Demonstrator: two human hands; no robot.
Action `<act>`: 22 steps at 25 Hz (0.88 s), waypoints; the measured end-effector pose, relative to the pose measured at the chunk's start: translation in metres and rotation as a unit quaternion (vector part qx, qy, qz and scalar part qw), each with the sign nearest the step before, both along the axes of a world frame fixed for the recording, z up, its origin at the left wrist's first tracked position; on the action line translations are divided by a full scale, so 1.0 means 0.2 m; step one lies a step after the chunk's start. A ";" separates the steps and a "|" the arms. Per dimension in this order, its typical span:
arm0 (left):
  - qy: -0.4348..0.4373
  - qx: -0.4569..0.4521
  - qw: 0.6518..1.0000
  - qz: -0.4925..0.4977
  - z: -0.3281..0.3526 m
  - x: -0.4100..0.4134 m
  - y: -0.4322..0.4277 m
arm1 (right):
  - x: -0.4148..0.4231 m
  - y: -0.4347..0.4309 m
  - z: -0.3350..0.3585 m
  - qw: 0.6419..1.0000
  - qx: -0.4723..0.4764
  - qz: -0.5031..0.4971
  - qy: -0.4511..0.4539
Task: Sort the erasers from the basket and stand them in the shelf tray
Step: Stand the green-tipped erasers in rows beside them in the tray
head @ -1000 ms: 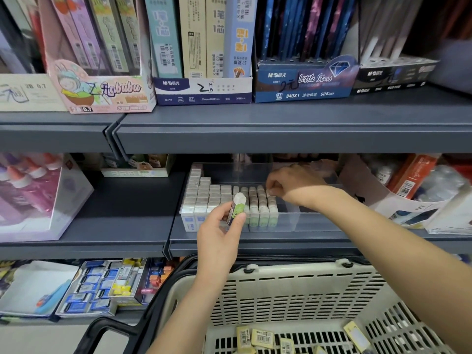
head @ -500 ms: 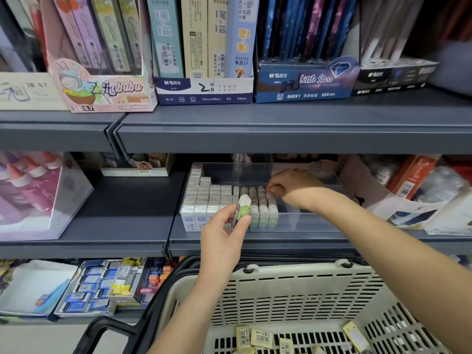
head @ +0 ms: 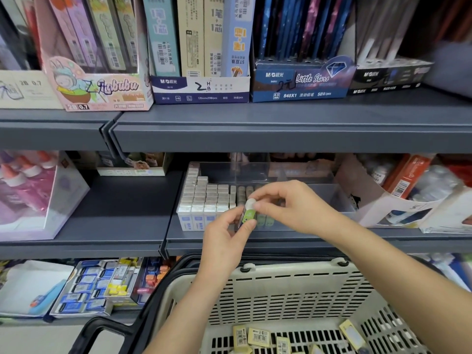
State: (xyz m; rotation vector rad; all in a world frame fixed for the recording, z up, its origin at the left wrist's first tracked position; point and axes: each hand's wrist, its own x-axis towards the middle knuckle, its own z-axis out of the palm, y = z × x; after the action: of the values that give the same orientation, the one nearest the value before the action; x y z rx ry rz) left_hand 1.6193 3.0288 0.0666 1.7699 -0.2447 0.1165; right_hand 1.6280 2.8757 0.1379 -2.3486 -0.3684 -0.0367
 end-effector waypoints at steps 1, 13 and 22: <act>-0.001 0.006 1.000 -0.007 0.00 0.00 0.00 | -0.01 -0.01 0.00 1.000 -0.005 0.003 -0.001; -0.033 0.124 0.972 0.197 0.00 0.08 0.14 | 0.27 -0.19 0.01 0.964 -0.219 -0.144 -0.053; -0.036 0.103 0.976 0.186 -0.01 0.07 0.13 | 0.31 -0.12 -0.12 0.966 -0.223 -0.125 0.033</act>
State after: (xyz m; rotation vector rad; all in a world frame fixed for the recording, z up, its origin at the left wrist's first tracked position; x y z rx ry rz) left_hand 1.6341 3.0551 0.0647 2.0057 0.0274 0.4386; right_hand 1.6896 2.8507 0.1138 -2.8218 -0.0436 0.0059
